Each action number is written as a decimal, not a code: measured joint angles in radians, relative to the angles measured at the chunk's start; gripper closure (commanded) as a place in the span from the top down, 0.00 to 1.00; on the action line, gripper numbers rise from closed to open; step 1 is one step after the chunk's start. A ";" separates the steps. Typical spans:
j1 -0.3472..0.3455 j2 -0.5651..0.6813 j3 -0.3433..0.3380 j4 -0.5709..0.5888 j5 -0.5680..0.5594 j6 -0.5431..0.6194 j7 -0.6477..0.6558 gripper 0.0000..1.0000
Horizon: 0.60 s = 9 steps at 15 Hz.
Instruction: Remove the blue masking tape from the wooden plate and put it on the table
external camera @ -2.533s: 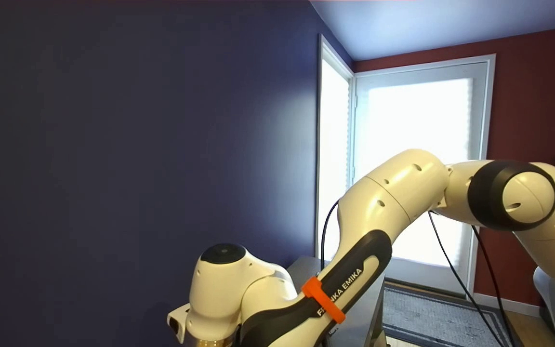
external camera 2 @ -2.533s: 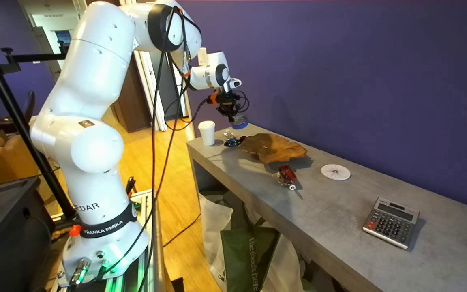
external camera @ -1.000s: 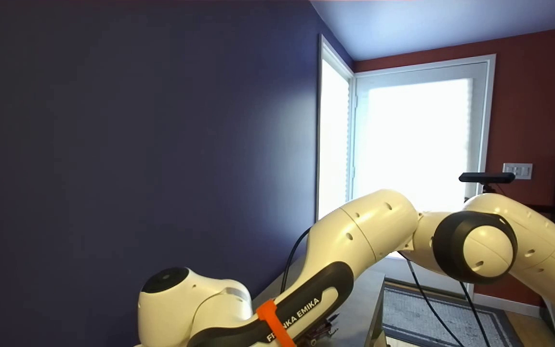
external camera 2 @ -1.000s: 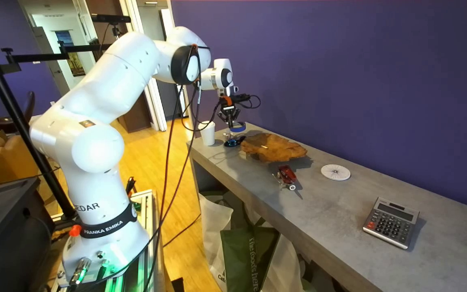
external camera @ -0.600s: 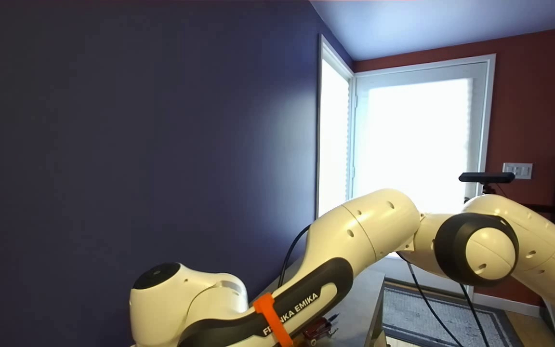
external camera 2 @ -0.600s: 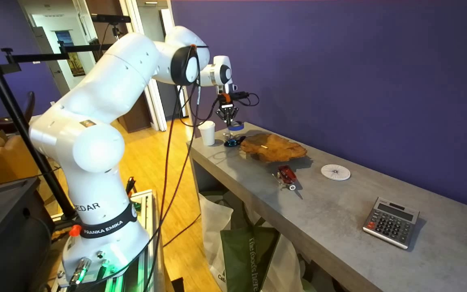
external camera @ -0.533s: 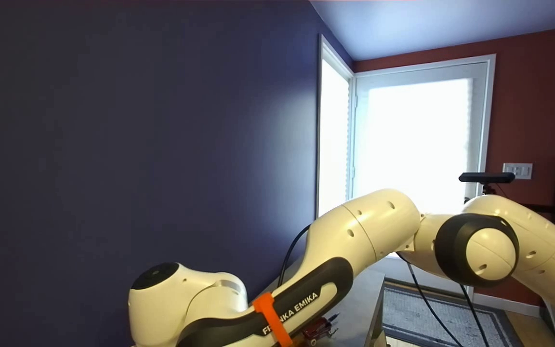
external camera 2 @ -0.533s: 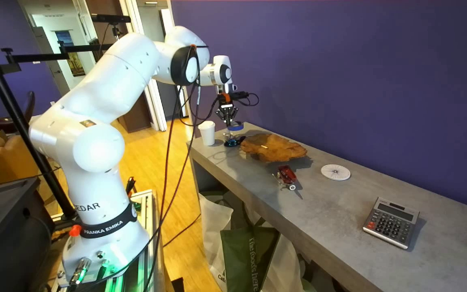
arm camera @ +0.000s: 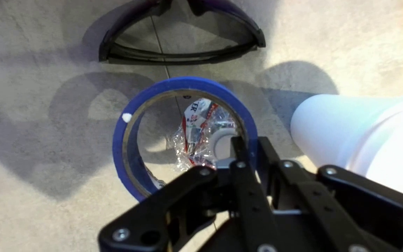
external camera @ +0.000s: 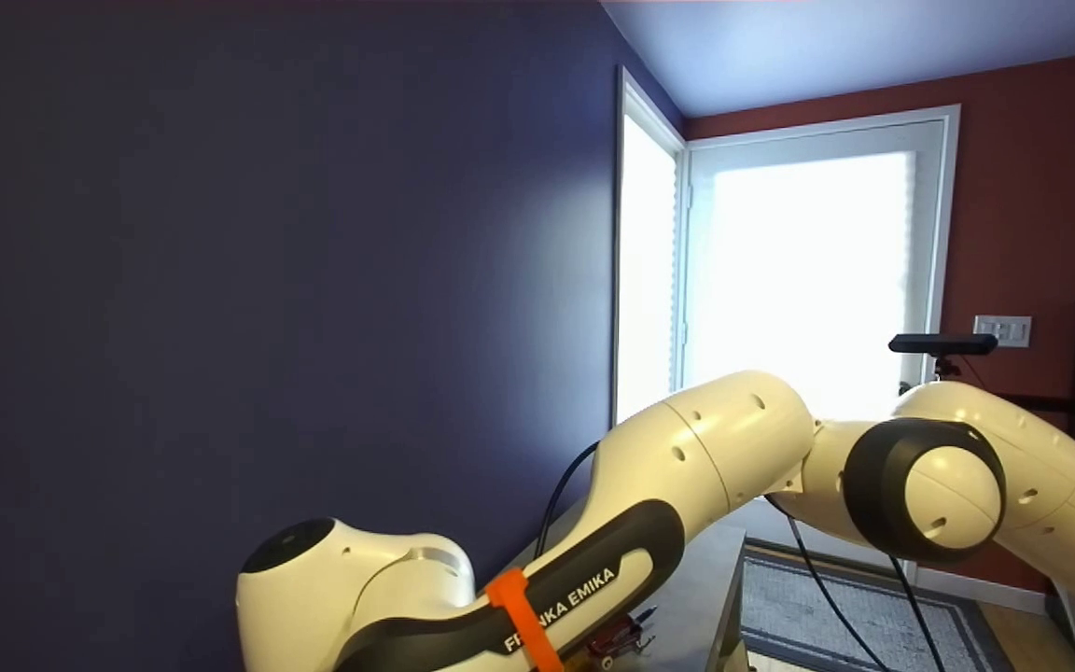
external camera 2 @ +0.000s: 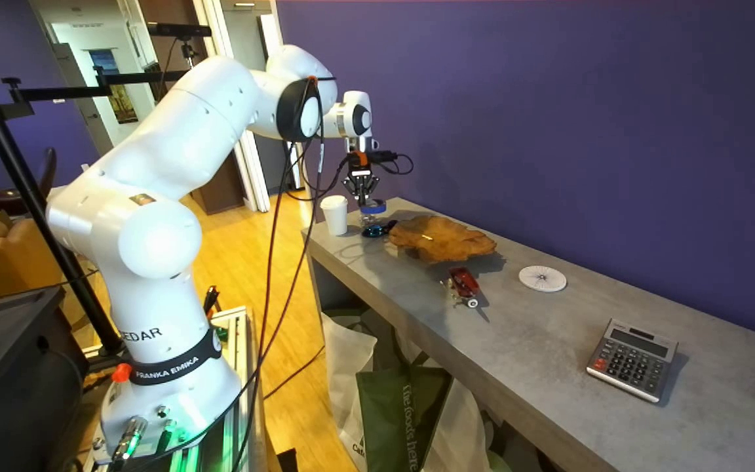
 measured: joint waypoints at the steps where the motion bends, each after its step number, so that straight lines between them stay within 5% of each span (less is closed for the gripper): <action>1: 0.000 0.001 0.004 0.000 0.000 0.000 -0.003 0.03; 6: -0.001 0.001 0.013 0.000 0.000 0.000 -0.006 0.03; 7: -0.002 0.002 0.014 0.000 0.000 0.000 -0.006 0.37; 9: -0.003 0.002 0.016 0.000 0.001 0.000 -0.006 0.44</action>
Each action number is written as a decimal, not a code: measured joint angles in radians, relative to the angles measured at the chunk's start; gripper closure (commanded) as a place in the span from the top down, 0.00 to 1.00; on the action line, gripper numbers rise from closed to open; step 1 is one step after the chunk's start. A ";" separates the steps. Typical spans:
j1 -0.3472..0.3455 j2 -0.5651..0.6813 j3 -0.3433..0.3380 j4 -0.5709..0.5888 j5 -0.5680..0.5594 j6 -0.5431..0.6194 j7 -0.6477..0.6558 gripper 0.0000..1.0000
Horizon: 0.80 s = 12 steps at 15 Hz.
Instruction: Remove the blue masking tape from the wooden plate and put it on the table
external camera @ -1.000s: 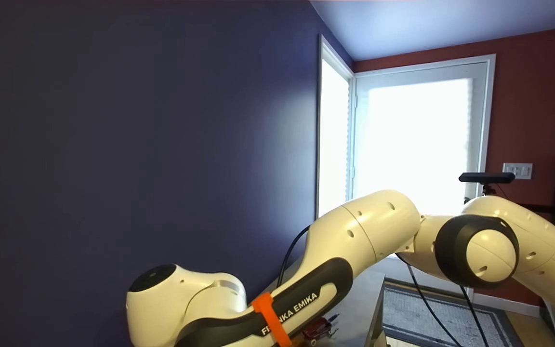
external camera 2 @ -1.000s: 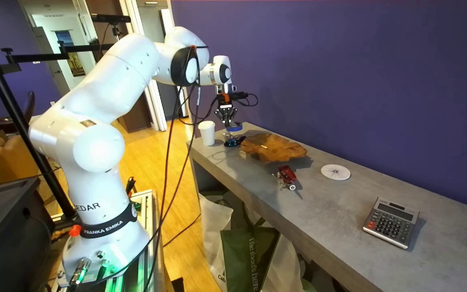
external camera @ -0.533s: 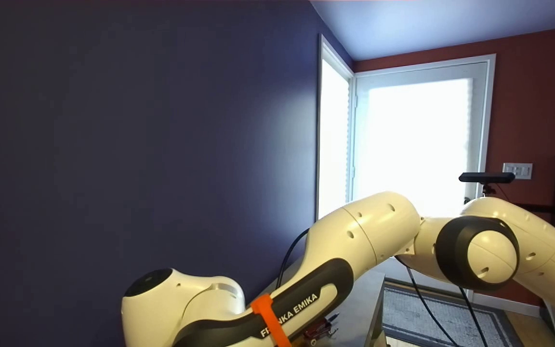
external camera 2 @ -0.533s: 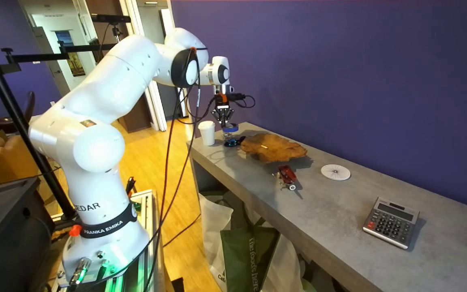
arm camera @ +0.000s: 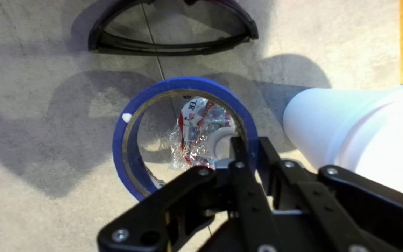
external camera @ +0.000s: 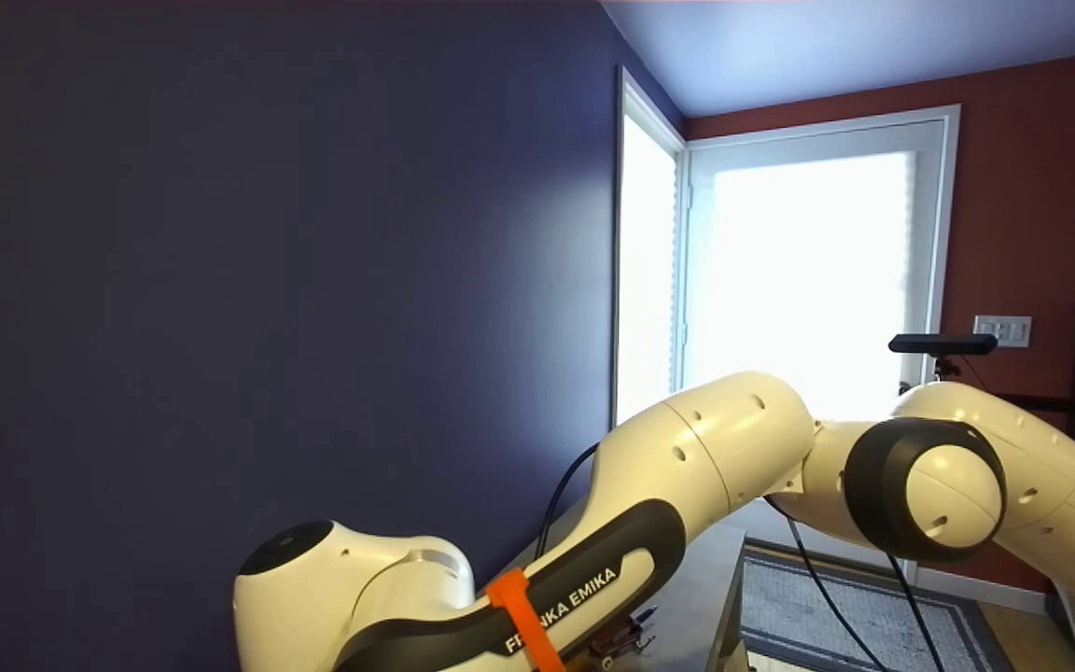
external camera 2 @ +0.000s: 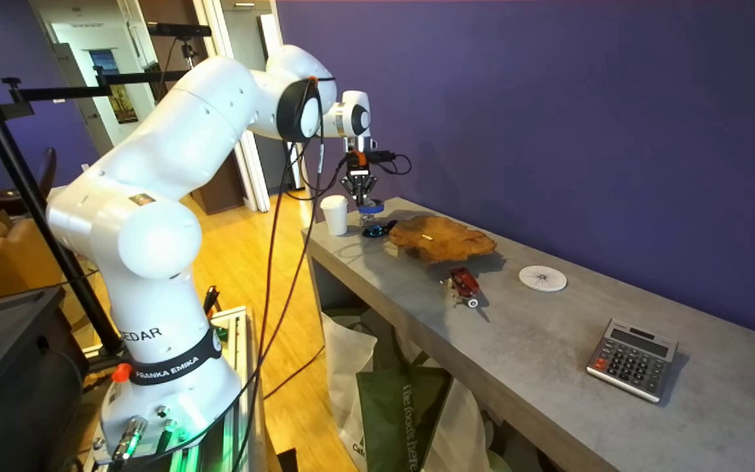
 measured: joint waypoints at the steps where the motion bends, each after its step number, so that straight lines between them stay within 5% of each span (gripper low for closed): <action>1: -0.001 0.000 0.001 0.000 0.001 0.000 0.000 0.51; 8: -0.003 0.002 0.003 0.000 0.003 0.000 0.000 0.98; 12: -0.006 0.002 0.003 0.004 0.003 0.007 0.000 1.00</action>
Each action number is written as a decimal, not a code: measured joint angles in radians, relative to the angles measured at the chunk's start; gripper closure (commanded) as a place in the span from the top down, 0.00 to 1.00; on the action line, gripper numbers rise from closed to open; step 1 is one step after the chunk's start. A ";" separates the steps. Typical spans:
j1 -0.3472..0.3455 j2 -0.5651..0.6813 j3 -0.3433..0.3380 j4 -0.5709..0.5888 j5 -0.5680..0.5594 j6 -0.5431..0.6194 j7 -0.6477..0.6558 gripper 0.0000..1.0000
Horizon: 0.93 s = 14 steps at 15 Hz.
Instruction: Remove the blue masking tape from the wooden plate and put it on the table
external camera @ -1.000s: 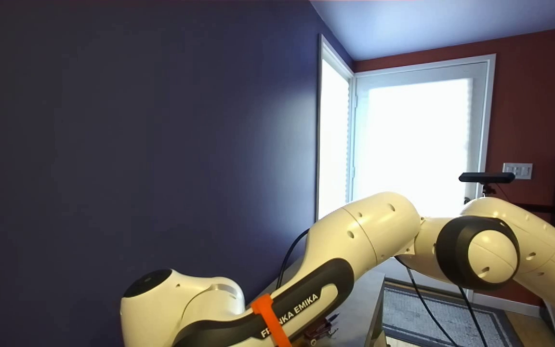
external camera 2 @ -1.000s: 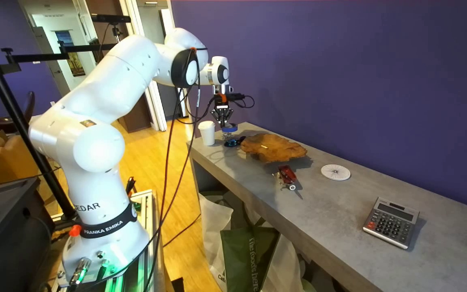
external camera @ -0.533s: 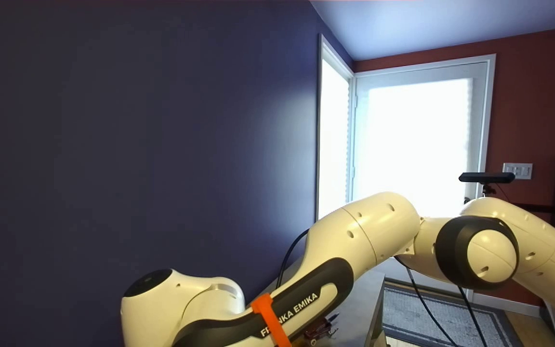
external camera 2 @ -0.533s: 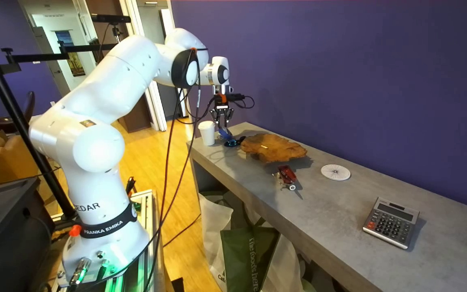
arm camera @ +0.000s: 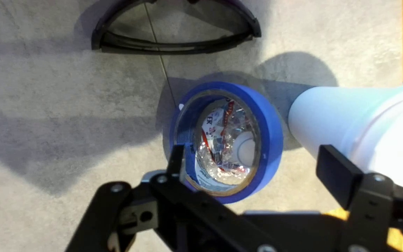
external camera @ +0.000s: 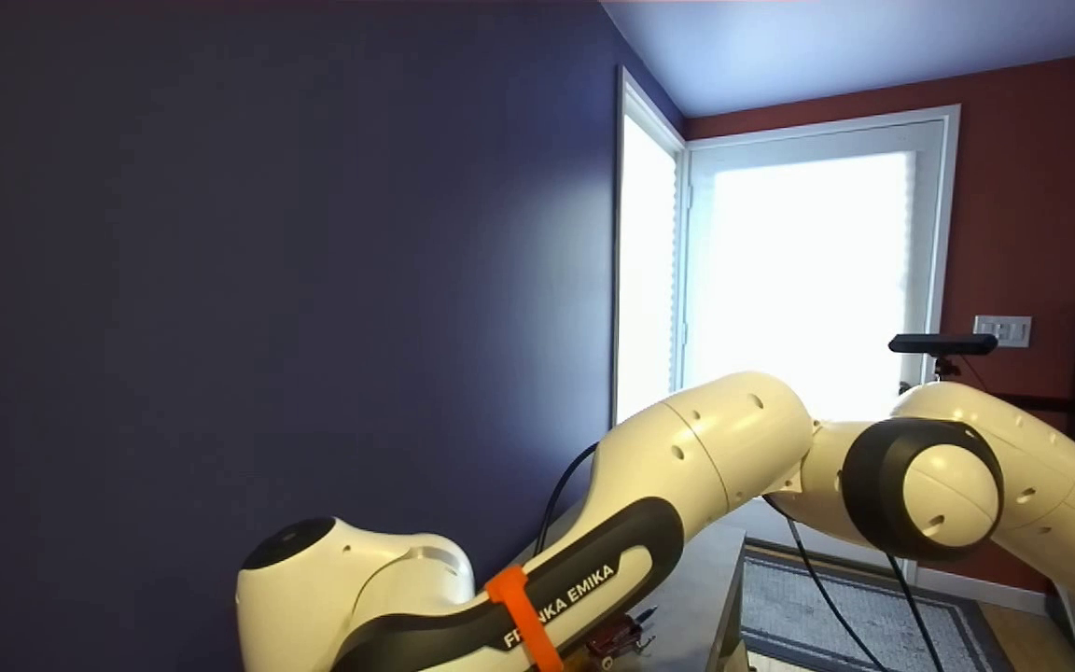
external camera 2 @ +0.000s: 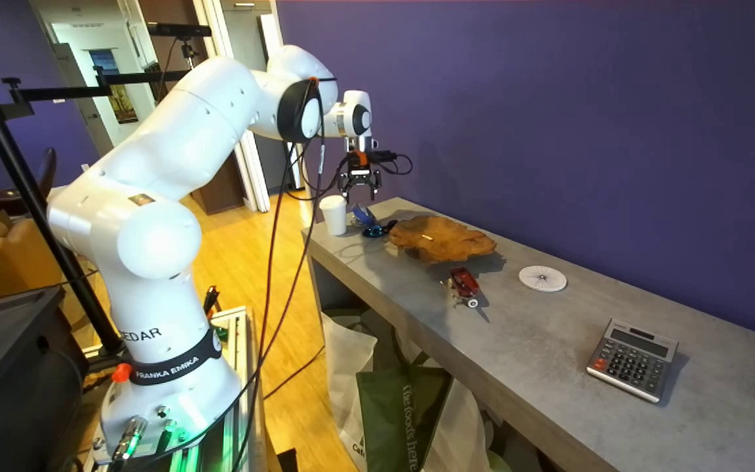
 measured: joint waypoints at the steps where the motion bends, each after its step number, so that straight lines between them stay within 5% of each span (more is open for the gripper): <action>1: -0.002 0.000 0.000 0.004 0.000 0.006 0.001 1.00; 9: -0.047 -0.036 -0.016 0.052 0.014 0.098 0.189 1.00; 14: -0.110 -0.145 -0.025 -0.023 0.024 0.109 0.356 1.00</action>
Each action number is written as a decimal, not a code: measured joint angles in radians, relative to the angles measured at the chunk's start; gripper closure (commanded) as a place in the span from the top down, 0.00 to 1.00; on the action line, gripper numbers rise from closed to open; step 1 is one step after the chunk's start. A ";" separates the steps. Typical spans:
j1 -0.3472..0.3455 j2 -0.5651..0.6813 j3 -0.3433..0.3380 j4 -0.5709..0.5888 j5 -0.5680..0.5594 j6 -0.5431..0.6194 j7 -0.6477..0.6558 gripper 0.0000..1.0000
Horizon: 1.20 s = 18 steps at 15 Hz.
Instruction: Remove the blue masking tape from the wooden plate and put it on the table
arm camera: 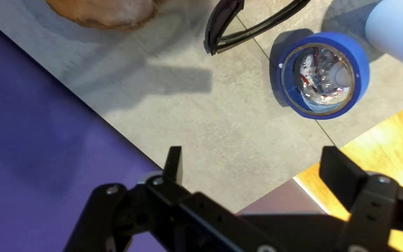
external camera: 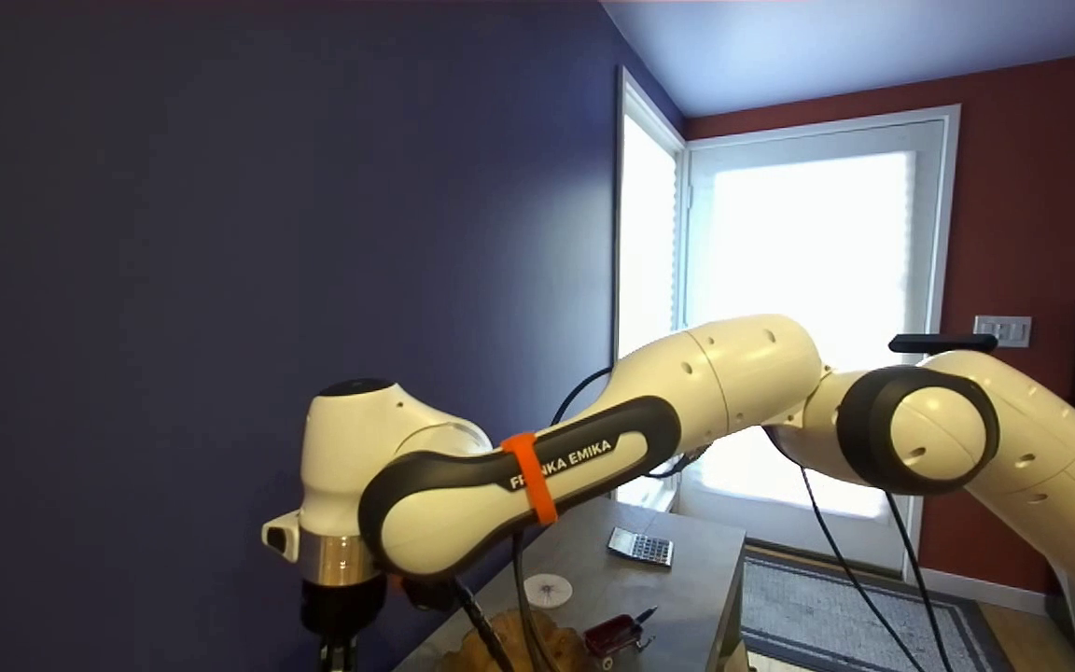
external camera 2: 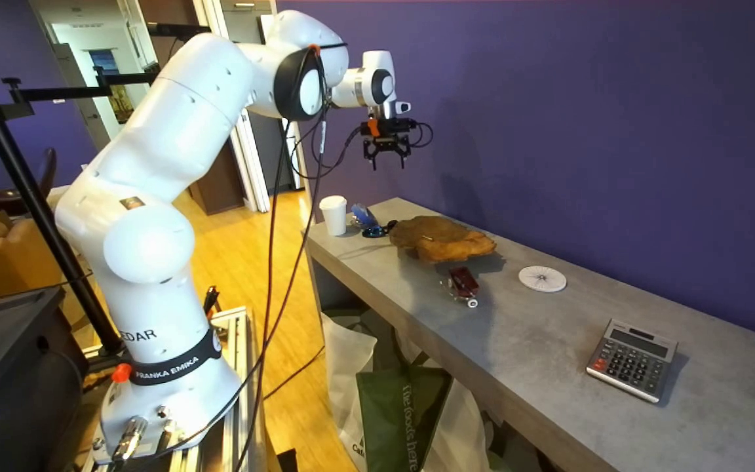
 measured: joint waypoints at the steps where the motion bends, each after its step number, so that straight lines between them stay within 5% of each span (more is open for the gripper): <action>1: -0.015 -0.034 0.001 -0.037 0.010 0.001 0.031 1.00; 18: -0.108 -0.579 -0.002 -0.814 0.109 0.351 0.444 1.00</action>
